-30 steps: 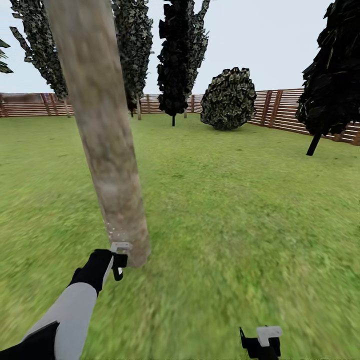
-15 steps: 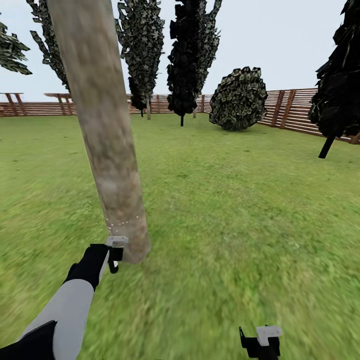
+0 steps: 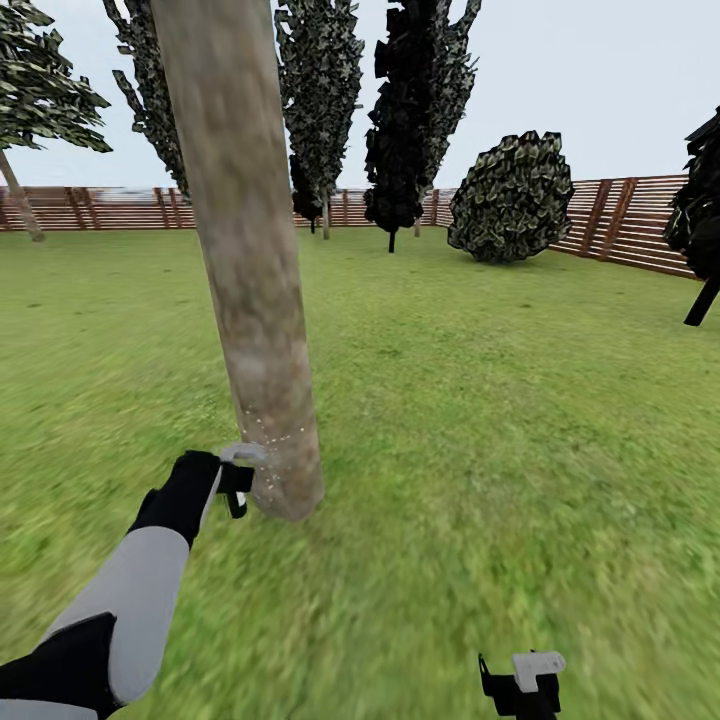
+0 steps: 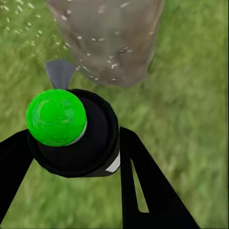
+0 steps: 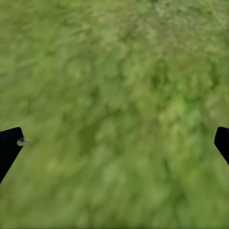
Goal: In the garden, pick up the pesticide atomizer on the floor and spray pesticide onto both trees until each tree trunk is fully covered.
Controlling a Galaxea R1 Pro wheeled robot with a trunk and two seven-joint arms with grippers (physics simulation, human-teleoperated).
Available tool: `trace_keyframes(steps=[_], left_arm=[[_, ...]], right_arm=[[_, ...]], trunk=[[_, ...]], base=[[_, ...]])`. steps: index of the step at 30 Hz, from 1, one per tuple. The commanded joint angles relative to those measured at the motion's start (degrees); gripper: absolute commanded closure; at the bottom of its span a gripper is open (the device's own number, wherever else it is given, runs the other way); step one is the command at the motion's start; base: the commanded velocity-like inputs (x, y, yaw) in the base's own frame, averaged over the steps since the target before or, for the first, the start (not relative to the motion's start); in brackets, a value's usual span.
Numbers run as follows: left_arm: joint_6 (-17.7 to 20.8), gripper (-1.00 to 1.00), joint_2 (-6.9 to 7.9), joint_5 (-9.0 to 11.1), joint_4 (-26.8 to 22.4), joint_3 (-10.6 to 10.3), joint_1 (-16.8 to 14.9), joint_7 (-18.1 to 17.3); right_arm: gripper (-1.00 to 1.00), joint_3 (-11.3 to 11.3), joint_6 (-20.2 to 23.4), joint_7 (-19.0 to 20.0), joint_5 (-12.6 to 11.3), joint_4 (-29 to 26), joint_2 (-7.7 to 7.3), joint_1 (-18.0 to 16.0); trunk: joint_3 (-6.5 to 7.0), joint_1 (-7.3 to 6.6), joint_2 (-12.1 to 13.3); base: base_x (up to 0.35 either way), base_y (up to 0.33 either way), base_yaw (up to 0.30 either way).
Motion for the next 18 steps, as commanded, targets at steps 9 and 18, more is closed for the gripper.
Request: trace_keyframes(steps=[9, 18], left_arm=[[2.0, 1.00, 4.12, 0.0, -0.7, -6.7, -1.7, -5.4], [1.9, 1.00, 4.02, 0.0, -1.7, -6.5, -1.0, -6.3]], right_arm=[[-1.00, 0.0, 0.0, 0.0, 0.0, 0.1, -0.10, 0.0], [-1.00, 0.0, 0.0, 0.0, 0.0, 0.1, -0.11, 0.0]], trunk=[[0.00, 0.00, 0.0], [0.00, 0.00, 0.0]], base=[[0.000, 0.000, 0.000], [0.000, -0.202, 0.000]])
